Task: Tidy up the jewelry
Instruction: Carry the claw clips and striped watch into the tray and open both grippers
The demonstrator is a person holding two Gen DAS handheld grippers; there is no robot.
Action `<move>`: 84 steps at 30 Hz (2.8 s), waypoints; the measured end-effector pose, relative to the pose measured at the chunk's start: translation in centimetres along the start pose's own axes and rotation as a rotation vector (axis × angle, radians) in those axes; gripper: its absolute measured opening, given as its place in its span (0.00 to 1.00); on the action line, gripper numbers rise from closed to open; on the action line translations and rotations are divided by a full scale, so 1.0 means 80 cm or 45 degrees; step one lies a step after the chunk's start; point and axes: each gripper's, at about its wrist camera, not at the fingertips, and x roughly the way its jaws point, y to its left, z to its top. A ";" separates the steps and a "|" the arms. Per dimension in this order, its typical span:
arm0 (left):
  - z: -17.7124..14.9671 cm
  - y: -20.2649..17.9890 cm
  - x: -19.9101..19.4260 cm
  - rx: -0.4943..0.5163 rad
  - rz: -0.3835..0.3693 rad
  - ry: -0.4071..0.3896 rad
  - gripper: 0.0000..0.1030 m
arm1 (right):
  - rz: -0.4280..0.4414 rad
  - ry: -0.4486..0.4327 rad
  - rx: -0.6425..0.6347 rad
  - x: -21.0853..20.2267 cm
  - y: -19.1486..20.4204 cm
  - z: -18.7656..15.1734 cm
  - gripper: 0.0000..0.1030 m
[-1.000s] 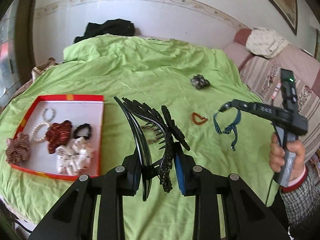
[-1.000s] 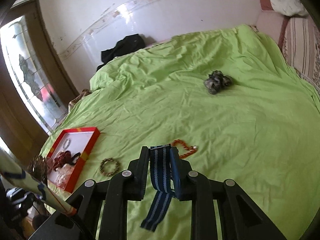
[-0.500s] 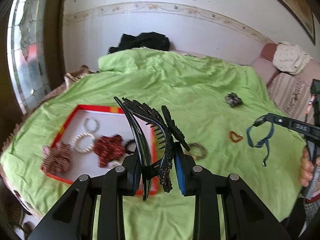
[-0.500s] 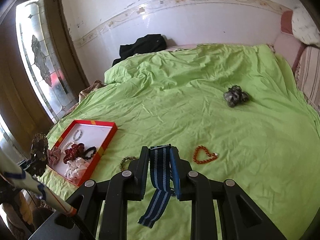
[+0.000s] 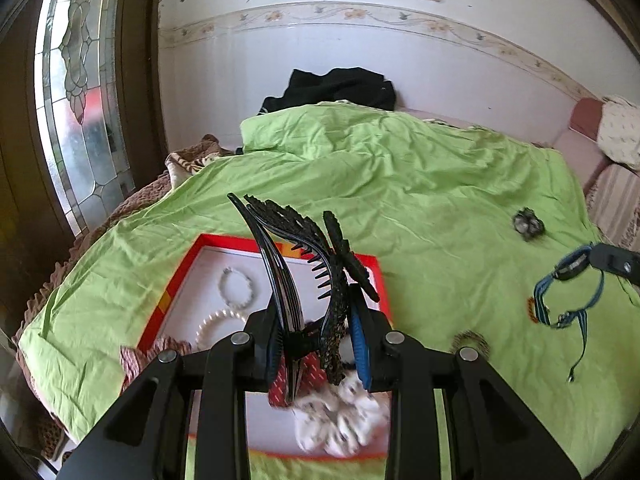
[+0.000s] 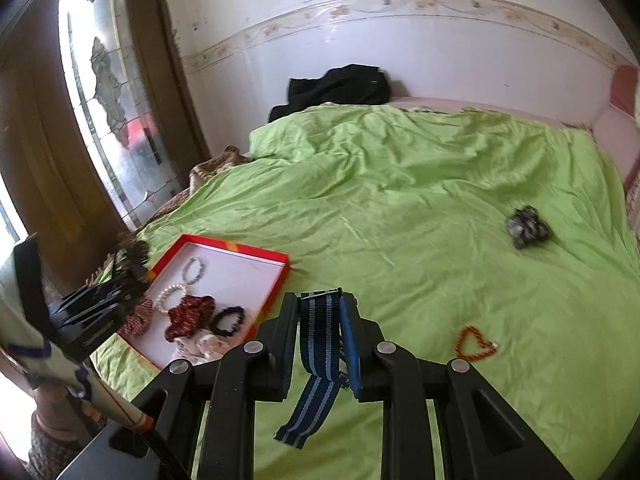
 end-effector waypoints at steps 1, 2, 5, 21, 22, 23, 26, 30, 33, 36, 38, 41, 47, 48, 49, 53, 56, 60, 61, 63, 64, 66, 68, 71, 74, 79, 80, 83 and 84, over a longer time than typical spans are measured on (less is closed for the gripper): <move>0.006 0.007 0.009 -0.010 0.004 0.003 0.27 | 0.006 0.004 -0.007 0.004 0.006 0.003 0.22; 0.009 0.011 0.014 -0.017 0.006 0.004 0.27 | 0.016 0.012 -0.017 0.010 0.015 0.006 0.22; 0.020 0.026 0.033 -0.035 0.016 -0.002 0.27 | 0.041 0.037 -0.048 0.031 0.043 0.015 0.22; 0.042 0.096 0.122 -0.160 0.033 0.069 0.27 | 0.082 0.097 -0.170 0.115 0.135 0.054 0.22; 0.042 0.101 0.127 -0.176 0.021 0.078 0.27 | 0.079 0.101 -0.173 0.121 0.136 0.055 0.22; 0.042 0.107 0.133 -0.190 0.018 0.086 0.27 | 0.072 0.106 -0.177 0.127 0.139 0.056 0.22; 0.041 0.123 0.150 -0.228 0.019 0.112 0.27 | 0.041 0.122 -0.194 0.148 0.146 0.057 0.22; 0.037 0.151 0.169 -0.332 -0.048 0.150 0.27 | 0.019 0.163 -0.185 0.179 0.149 0.054 0.22; 0.034 0.164 0.175 -0.397 -0.115 0.157 0.27 | 0.000 0.190 -0.188 0.197 0.151 0.050 0.22; 0.034 0.164 0.177 -0.430 -0.200 0.152 0.27 | -0.017 0.212 -0.187 0.215 0.150 0.047 0.22; 0.036 0.158 0.181 -0.432 -0.229 0.154 0.27 | -0.028 0.223 -0.181 0.226 0.149 0.046 0.22; 0.038 0.148 0.192 -0.434 -0.255 0.174 0.27 | -0.035 0.243 -0.169 0.241 0.147 0.044 0.22; 0.033 0.129 0.220 -0.393 -0.212 0.255 0.27 | -0.021 0.285 -0.156 0.267 0.148 0.037 0.22; 0.031 0.126 0.224 -0.381 -0.193 0.270 0.27 | -0.018 0.295 -0.153 0.272 0.148 0.036 0.22; 0.029 0.124 0.228 -0.371 -0.174 0.282 0.27 | -0.014 0.305 -0.149 0.277 0.147 0.033 0.22; 0.021 0.118 0.244 -0.334 -0.110 0.341 0.27 | -0.006 0.338 -0.130 0.291 0.143 0.025 0.22; 0.018 0.116 0.251 -0.325 -0.106 0.360 0.28 | -0.007 0.355 -0.122 0.297 0.138 0.020 0.22; 0.015 0.115 0.255 -0.315 -0.088 0.370 0.28 | -0.002 0.390 -0.095 0.311 0.130 0.012 0.22; 0.015 0.114 0.256 -0.313 -0.084 0.372 0.28 | 0.000 0.400 -0.085 0.315 0.128 0.010 0.22; 0.015 0.113 0.256 -0.305 -0.076 0.374 0.28 | 0.000 0.411 -0.072 0.319 0.125 0.007 0.22; 0.015 0.113 0.255 -0.301 -0.074 0.371 0.28 | -0.001 0.414 -0.070 0.320 0.125 0.006 0.22; 0.016 0.111 0.252 -0.293 -0.068 0.359 0.28 | 0.002 0.419 -0.068 0.322 0.124 0.004 0.23; 0.018 0.110 0.248 -0.288 -0.065 0.346 0.30 | 0.007 0.423 -0.060 0.322 0.122 0.003 0.23; 0.020 0.107 0.240 -0.285 -0.072 0.311 0.42 | 0.010 0.425 -0.050 0.320 0.120 0.001 0.23; 0.024 0.104 0.231 -0.279 -0.061 0.274 0.47 | 0.018 0.426 -0.040 0.319 0.118 0.001 0.30; 0.028 0.100 0.216 -0.257 -0.036 0.226 0.48 | 0.030 0.399 -0.019 0.306 0.113 0.005 0.47; 0.029 0.098 0.213 -0.248 -0.024 0.216 0.48 | 0.032 0.395 -0.017 0.303 0.112 0.005 0.47; 0.029 0.094 0.204 -0.226 0.006 0.190 0.48 | 0.035 0.371 -0.010 0.289 0.108 0.009 0.47; 0.030 0.092 0.200 -0.216 0.017 0.179 0.49 | 0.035 0.361 -0.008 0.284 0.106 0.010 0.47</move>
